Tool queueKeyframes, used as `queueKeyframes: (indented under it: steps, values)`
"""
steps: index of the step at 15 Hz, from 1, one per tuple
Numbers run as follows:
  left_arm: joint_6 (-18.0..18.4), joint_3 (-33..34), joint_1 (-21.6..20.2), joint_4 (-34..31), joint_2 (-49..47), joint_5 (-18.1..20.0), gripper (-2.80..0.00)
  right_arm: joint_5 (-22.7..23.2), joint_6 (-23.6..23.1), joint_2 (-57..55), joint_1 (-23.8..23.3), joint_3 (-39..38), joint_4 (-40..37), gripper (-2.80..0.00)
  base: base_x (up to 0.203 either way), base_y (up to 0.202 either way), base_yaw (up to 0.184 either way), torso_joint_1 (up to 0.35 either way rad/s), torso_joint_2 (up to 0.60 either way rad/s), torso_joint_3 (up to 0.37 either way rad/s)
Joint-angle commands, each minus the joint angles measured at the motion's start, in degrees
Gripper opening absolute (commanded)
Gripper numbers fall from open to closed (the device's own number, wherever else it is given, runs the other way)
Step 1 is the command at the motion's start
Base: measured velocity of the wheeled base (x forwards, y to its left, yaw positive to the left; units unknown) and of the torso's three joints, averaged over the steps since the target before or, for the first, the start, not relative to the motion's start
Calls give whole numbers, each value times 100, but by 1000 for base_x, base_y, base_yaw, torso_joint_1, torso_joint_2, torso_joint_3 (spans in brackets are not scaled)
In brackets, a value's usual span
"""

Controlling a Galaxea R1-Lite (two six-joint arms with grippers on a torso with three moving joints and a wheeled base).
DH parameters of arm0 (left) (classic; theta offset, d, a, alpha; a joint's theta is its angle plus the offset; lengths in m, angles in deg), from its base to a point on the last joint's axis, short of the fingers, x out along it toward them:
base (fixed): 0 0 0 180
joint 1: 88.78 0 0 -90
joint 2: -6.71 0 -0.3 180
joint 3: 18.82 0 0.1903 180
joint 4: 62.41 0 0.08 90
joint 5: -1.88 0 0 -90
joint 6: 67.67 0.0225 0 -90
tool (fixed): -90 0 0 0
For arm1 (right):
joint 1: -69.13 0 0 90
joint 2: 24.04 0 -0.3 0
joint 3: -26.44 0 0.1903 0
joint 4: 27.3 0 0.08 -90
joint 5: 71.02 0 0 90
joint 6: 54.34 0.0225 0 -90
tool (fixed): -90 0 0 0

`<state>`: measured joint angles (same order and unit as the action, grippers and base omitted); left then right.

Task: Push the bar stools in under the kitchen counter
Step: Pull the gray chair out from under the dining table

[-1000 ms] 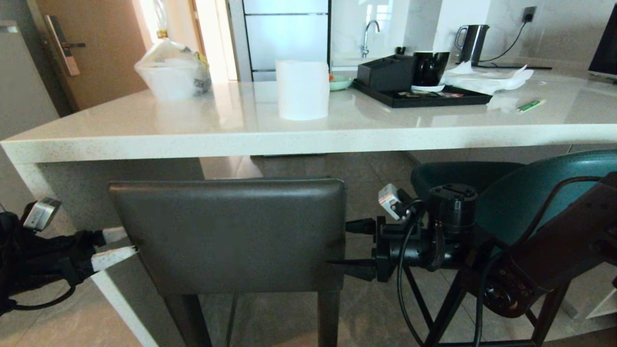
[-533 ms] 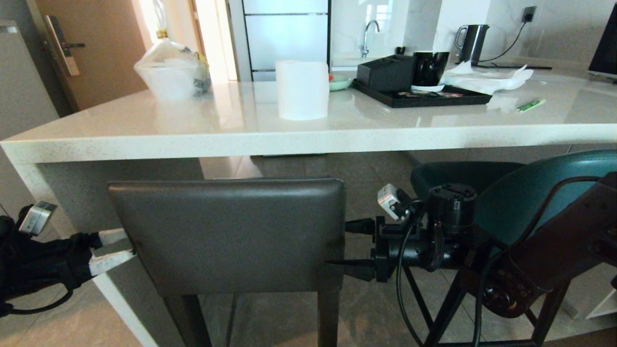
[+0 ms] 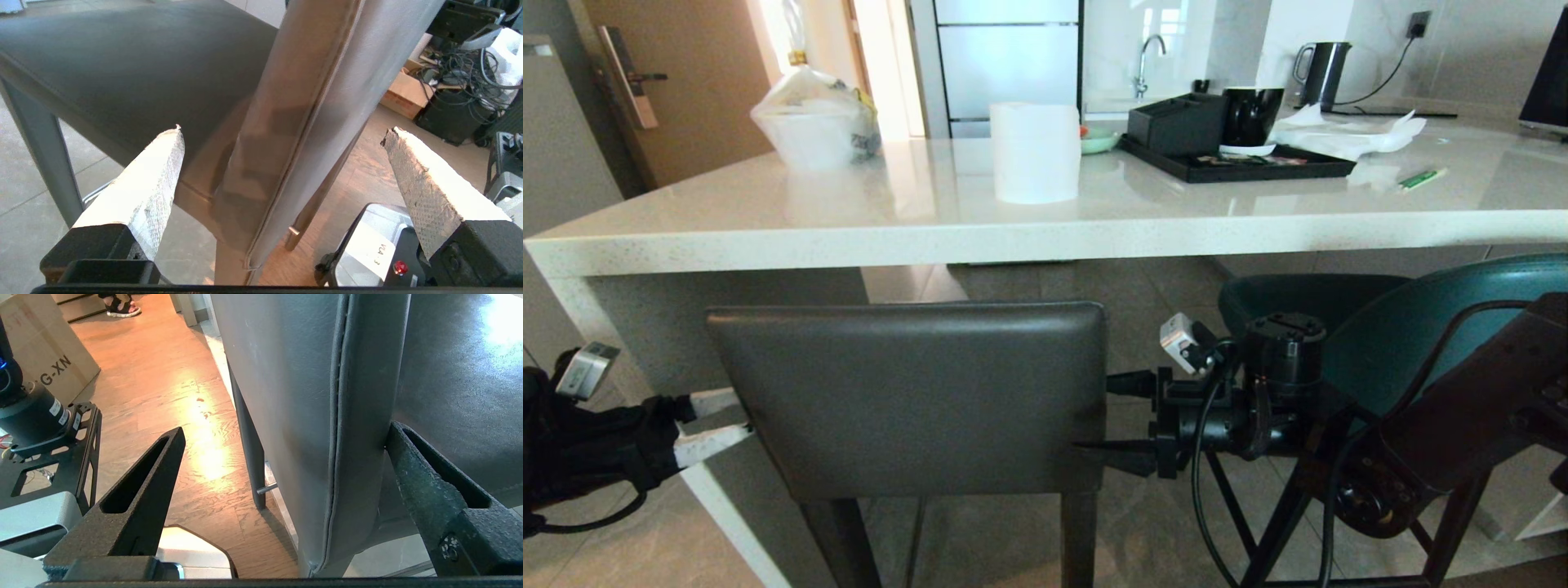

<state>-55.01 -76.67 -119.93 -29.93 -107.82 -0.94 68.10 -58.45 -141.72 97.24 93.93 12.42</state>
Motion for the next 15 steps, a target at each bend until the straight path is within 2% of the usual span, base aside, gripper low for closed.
queueKeyframes:
  steps: [1,3,7,15]
  values:
    - [18,-24,3,32,-71,49,0,28,-2,-35,1,0,28,0,0,0,0,0,0,0]
    - [129,-24,3,32,-140,49,0,28,-11,-53,1,0,28,0,0,0,0,0,0,0]
    - [131,2,3,23,-149,49,0,28,7,-89,1,44,63,0,-16,0,-1,1,1,0]
    - [140,-41,12,31,-201,49,0,19,7,-133,1,49,63,0,-189,0,-2,0,3,4]
